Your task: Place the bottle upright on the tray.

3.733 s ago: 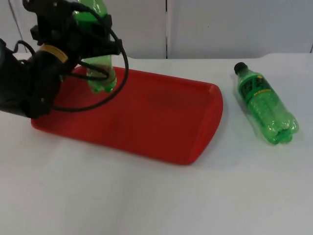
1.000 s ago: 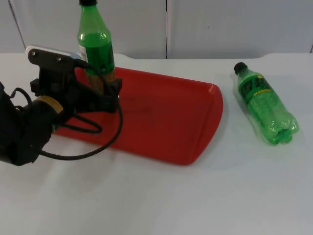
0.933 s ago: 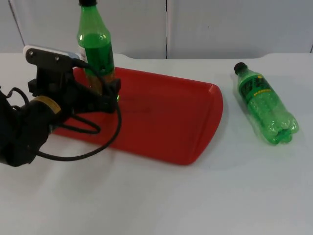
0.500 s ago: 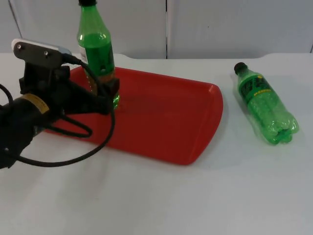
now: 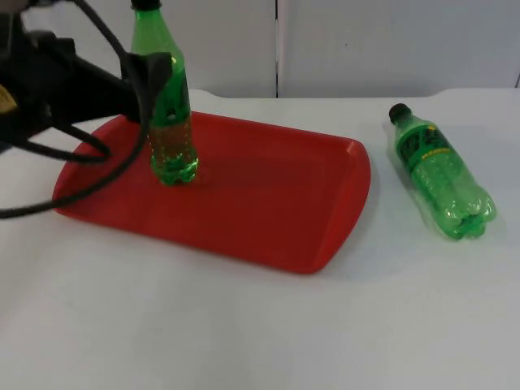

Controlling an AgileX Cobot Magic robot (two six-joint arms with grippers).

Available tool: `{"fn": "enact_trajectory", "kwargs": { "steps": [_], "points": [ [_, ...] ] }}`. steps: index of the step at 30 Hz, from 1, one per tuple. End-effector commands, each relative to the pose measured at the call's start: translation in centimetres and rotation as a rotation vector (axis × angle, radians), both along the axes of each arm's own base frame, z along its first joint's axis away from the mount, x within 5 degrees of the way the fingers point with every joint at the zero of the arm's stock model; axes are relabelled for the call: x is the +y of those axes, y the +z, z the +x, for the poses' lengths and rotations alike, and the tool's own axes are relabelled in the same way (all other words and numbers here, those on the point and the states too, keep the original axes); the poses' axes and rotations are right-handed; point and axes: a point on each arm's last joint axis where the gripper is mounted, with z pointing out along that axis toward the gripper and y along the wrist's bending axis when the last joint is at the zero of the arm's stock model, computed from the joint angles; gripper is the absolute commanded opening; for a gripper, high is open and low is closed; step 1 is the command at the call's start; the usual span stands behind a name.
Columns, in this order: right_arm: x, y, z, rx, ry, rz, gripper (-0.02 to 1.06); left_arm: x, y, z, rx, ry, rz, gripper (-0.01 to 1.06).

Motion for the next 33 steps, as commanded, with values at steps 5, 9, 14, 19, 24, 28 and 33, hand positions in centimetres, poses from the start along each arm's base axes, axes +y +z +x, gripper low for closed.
{"fn": "enact_trajectory", "kwargs": {
  "steps": [5,9,14,19,24,28,33],
  "points": [
    [0.0,0.0,0.0,-0.007,-0.011,-0.004,1.04,0.8,4.6,-2.3,0.061,0.027,0.038,1.05],
    [0.0,0.0,0.0,-0.007,-0.011,-0.004,1.04,1.3,6.9,-3.8,0.073,0.049,0.02,1.05],
    [0.0,0.0,0.0,-0.007,-0.011,-0.004,1.04,2.1,9.7,-6.3,0.092,0.085,-0.017,1.05],
    [0.0,0.0,0.0,-0.007,-0.011,-0.004,1.04,2.8,11.7,-8.6,0.086,0.107,-0.02,1.05],
    [0.0,0.0,0.0,-0.007,-0.011,-0.004,1.04,3.5,13.2,-10.9,0.089,0.13,-0.032,1.05],
    [0.0,0.0,0.0,-0.007,-0.011,-0.004,1.04,4.0,14.0,-12.6,0.093,0.145,-0.028,1.05],
    [0.0,0.0,0.0,-0.007,-0.011,-0.004,1.04,4.7,14.7,-14.6,0.108,0.165,-0.022,1.05]
  ]
}}
